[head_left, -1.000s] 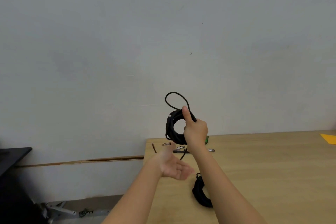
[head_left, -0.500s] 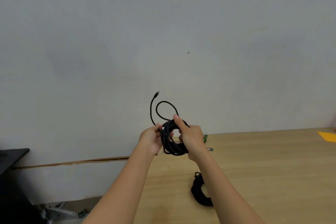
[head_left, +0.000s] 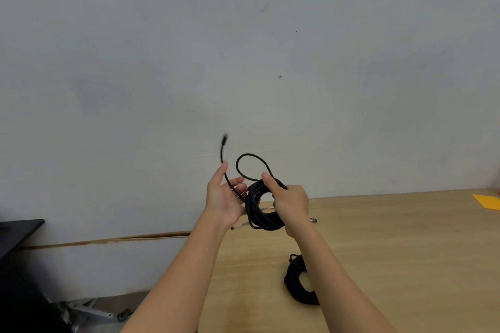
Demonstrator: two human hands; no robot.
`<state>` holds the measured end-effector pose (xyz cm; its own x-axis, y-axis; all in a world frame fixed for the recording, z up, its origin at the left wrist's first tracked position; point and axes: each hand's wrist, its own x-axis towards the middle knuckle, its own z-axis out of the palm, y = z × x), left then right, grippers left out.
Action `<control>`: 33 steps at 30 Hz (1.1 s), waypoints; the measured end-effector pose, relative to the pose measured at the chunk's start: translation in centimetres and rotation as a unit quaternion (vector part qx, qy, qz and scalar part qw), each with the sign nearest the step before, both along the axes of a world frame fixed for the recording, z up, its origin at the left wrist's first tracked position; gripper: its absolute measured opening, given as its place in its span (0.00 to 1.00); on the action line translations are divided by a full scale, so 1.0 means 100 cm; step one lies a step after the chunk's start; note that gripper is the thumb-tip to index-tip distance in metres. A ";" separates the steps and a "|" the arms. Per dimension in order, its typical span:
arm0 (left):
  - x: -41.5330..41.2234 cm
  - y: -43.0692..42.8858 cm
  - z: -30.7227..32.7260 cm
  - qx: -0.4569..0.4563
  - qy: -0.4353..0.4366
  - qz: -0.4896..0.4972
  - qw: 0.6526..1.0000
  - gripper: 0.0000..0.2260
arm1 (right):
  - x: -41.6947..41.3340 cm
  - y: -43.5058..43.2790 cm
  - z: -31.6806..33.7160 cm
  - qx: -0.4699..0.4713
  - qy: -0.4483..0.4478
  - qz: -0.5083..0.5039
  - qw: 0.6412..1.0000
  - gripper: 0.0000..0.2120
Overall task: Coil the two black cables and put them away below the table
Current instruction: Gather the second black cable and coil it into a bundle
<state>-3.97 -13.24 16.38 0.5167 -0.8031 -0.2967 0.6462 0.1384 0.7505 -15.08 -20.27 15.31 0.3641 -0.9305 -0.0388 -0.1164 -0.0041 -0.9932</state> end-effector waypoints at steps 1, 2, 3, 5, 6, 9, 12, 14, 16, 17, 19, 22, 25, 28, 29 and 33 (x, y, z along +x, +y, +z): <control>-0.002 0.001 0.002 0.016 -0.042 -0.013 0.999 0.18 | 0.000 0.000 -0.001 -0.002 0.005 0.004 1.000 0.26; -0.004 0.000 0.002 0.037 -0.088 -0.022 0.995 0.17 | 0.000 0.001 -0.002 -0.004 0.011 0.011 1.000 0.26; -0.008 -0.001 0.003 0.054 -0.124 -0.021 0.991 0.14 | 0.000 0.001 -0.003 -0.005 0.015 0.021 1.000 0.26; -0.011 -0.003 0.005 0.082 -0.131 0.016 0.988 0.07 | 0.001 0.001 -0.004 -0.002 0.008 0.037 0.999 0.25; -0.010 -0.005 0.003 0.097 -0.110 0.047 0.988 0.07 | 0.001 0.001 -0.004 0.001 0.001 0.041 0.999 0.25; -0.004 -0.006 -0.007 0.125 -0.051 0.099 0.986 0.04 | 0.000 0.002 -0.001 0.016 -0.028 0.054 0.998 0.25; -0.009 -0.007 -0.015 0.212 -0.104 0.137 0.962 0.18 | 0.000 0.000 0.002 0.019 -0.035 0.057 0.998 0.25; -0.009 -0.003 -0.019 0.307 -0.294 0.164 0.890 0.35 | 0.000 -0.003 0.000 0.010 -0.026 0.057 0.998 0.26; -0.001 -0.002 -0.024 0.293 -0.513 0.131 0.796 0.37 | 0.000 -0.005 -0.004 0.005 -0.014 0.061 0.998 0.27; 0.002 -0.003 -0.024 0.256 -0.579 0.084 0.769 0.31 | -0.001 -0.005 -0.005 0.005 -0.011 0.062 0.998 0.26; 0.005 0.000 -0.019 0.197 -0.575 0.000 0.794 0.13 | 0.000 -0.004 -0.007 0.008 -0.014 0.060 0.998 0.25; -0.003 0.006 -0.009 0.129 -0.424 -0.047 0.895 0.11 | -0.001 -0.005 -0.003 0.018 -0.039 0.042 0.998 0.24; -0.014 0.009 -0.009 0.062 -0.332 -0.042 0.940 0.13 | 0.000 -0.004 0.002 0.026 -0.052 0.021 0.998 0.23; -0.022 0.005 -0.011 0.025 -0.256 0.012 0.966 0.14 | 0.001 -0.003 0.002 0.053 -0.063 0.021 0.996 0.24; -0.024 0.003 -0.011 0.014 -0.238 0.021 0.971 0.13 | 0.000 -0.002 0.002 0.060 -0.067 0.025 0.996 0.24; -0.030 0.000 -0.019 0.001 -0.158 -0.033 0.987 0.19 | 0.002 0.000 0.004 0.054 -0.065 0.006 0.996 0.24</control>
